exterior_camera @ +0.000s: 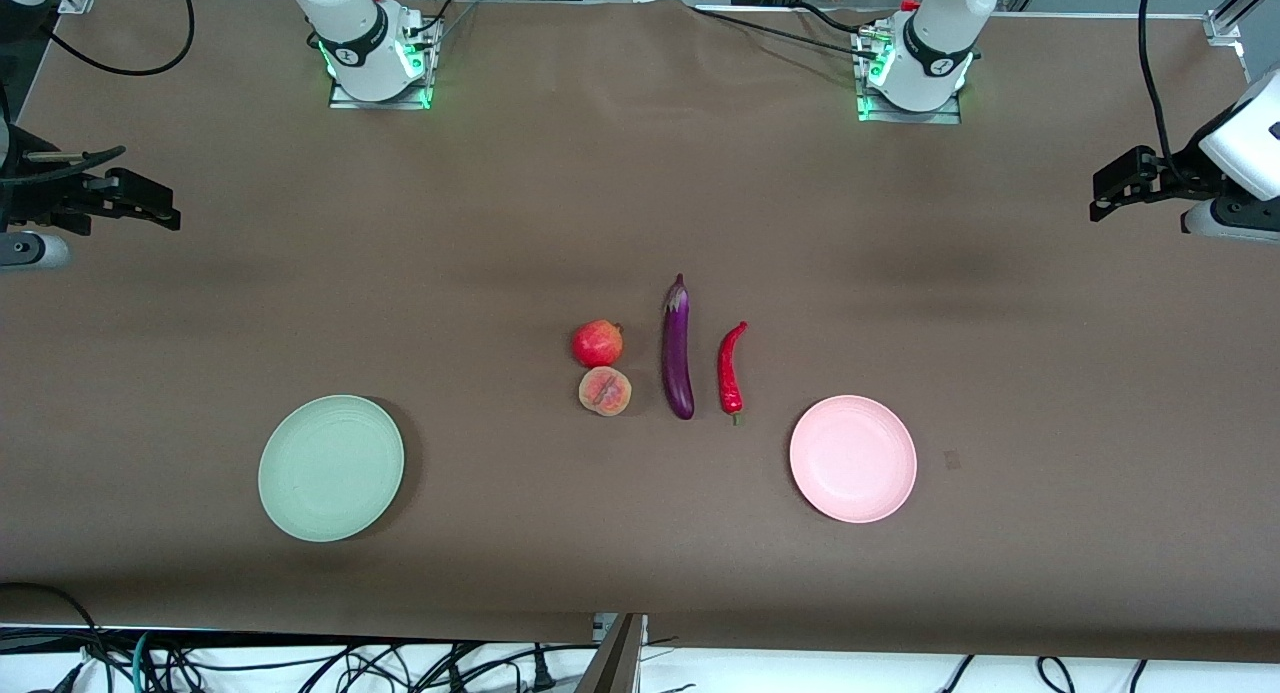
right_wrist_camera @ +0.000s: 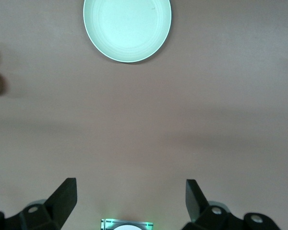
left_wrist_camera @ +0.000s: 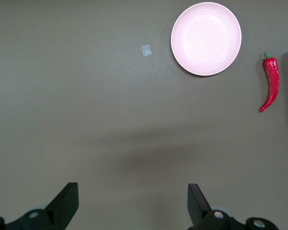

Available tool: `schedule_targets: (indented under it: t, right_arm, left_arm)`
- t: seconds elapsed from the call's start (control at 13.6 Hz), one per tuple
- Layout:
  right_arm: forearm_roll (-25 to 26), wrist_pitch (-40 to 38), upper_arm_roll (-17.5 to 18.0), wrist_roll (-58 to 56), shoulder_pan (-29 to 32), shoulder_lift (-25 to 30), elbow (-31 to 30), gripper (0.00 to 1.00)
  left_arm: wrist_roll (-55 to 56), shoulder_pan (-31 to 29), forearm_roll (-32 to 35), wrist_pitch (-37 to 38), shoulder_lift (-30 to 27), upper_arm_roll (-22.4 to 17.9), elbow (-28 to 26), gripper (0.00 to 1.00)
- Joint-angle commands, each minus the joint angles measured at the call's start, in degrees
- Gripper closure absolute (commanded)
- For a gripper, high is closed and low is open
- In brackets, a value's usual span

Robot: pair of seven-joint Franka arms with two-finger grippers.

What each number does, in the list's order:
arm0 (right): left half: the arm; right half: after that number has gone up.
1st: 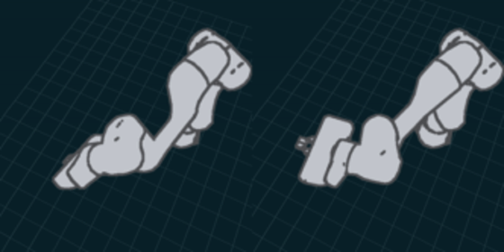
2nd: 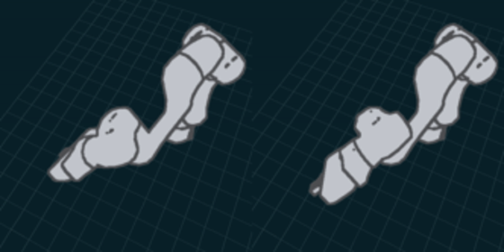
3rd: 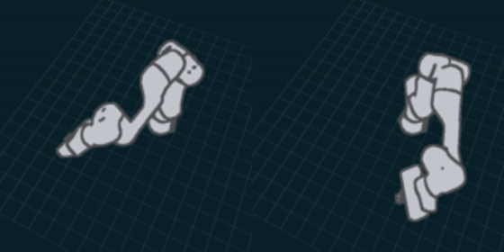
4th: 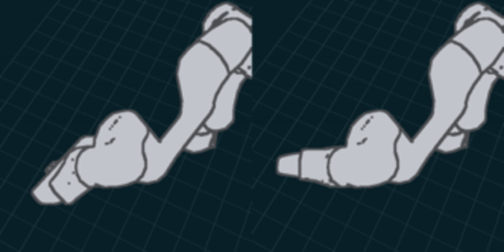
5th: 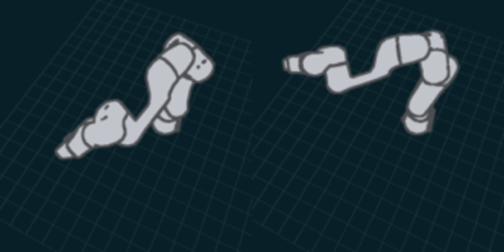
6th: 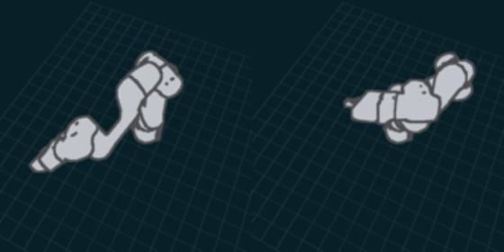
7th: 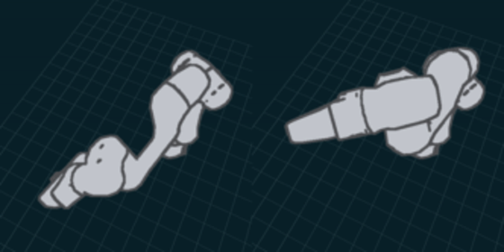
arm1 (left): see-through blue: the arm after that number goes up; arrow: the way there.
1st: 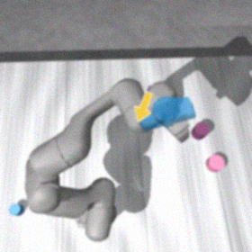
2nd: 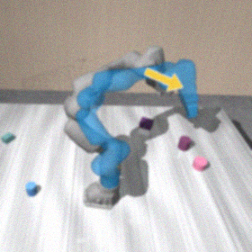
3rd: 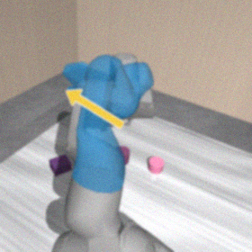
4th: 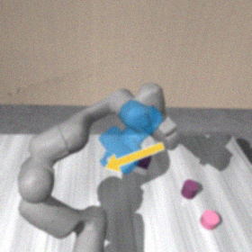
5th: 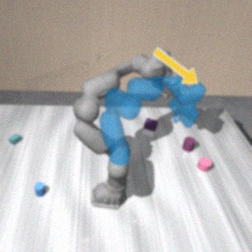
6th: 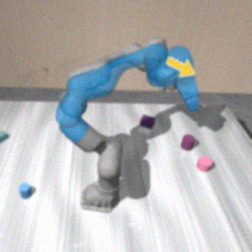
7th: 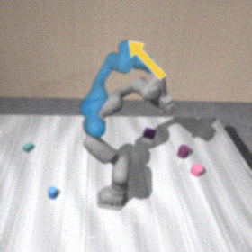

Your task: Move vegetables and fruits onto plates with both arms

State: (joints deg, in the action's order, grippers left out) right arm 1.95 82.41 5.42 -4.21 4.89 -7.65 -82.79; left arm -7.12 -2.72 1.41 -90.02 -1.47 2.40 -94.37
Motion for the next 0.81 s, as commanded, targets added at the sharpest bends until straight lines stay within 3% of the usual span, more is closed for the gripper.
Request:
schedule_targets:
  t: [0.0, 0.73]
  right_arm:
    - [-1.16, -0.05, 0.03, 0.61, 0.39, 0.18, 0.26, 0.00]
    - [-1.16, 0.03, 0.03, 0.26, 0.39, -0.26, 0.26, 0.00]
  left_arm:
    - [-0.80, 0.26, -0.97, 0.99, 0.51, -0.20, 1.39, 0.00]
    - [-0.62, 0.26, -1.05, 0.99, 0.51, -0.02, 1.39, 0.00]
